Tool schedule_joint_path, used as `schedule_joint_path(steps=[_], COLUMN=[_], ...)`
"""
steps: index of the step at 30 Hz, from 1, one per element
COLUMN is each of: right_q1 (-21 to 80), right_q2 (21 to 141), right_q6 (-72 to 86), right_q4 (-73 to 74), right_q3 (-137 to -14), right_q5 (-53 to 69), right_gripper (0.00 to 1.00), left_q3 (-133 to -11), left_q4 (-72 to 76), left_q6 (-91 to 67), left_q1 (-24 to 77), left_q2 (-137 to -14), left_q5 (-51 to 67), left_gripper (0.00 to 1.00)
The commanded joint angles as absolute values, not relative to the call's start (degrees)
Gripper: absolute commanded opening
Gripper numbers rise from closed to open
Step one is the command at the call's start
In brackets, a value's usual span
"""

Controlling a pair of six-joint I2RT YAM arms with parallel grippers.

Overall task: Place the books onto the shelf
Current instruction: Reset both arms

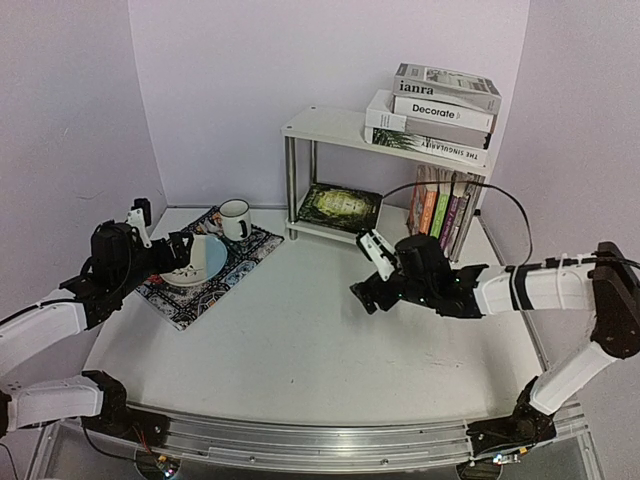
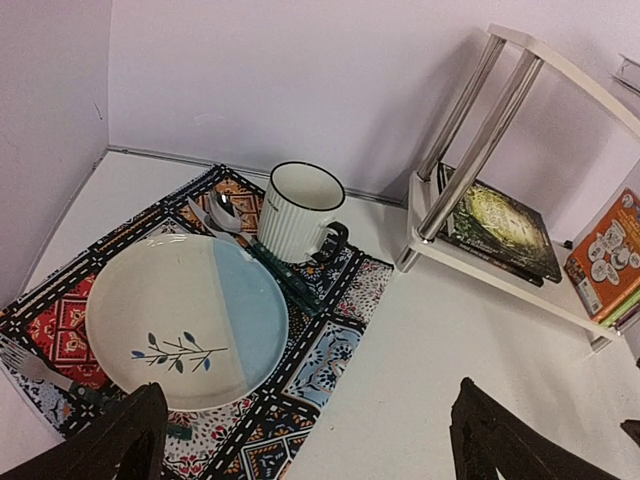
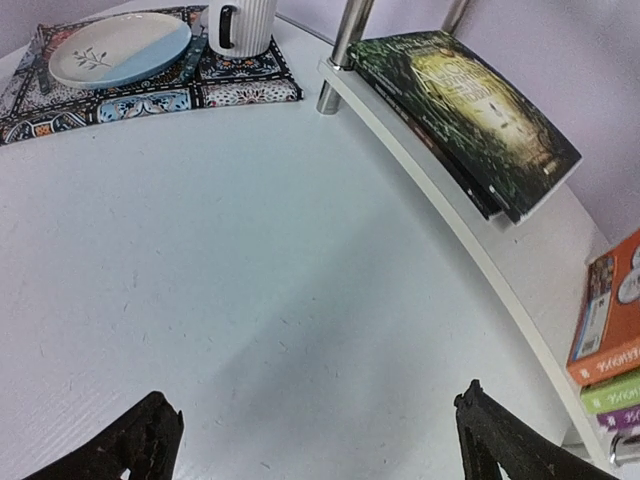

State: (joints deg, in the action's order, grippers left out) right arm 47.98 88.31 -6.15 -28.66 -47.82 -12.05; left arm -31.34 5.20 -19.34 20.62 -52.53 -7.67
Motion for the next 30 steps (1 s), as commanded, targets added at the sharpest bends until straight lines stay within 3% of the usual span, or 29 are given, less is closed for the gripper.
schedule_joint_path(steps=[1, 12, 20, 30], right_q1=[48.0, 39.2, 33.1, 21.9], right_q2=[80.4, 61.5, 49.8, 59.9], right_q6=[-1.0, 9.5, 10.2, 3.9], right_q4=[-38.1, -43.5, -43.8, -47.0], right_q3=[-37.6, -16.2, -6.9, -9.5], right_q5=[-16.5, -27.5, -40.2, -34.6], right_gripper=[0.98, 0.98, 0.91, 0.93], left_q3=[-28.3, -18.7, -14.3, -11.7], left_q4=[10.6, 24.3, 32.2, 41.5], left_q6=[-11.3, -9.0, -8.7, -7.8], left_q1=[20.7, 19.9, 13.6, 3.6], left_q2=[-50.7, -52.2, -55.7, -63.6], left_q5=[-10.8, -15.8, -14.3, -12.5], left_gripper=[1.0, 1.0, 1.0, 1.0])
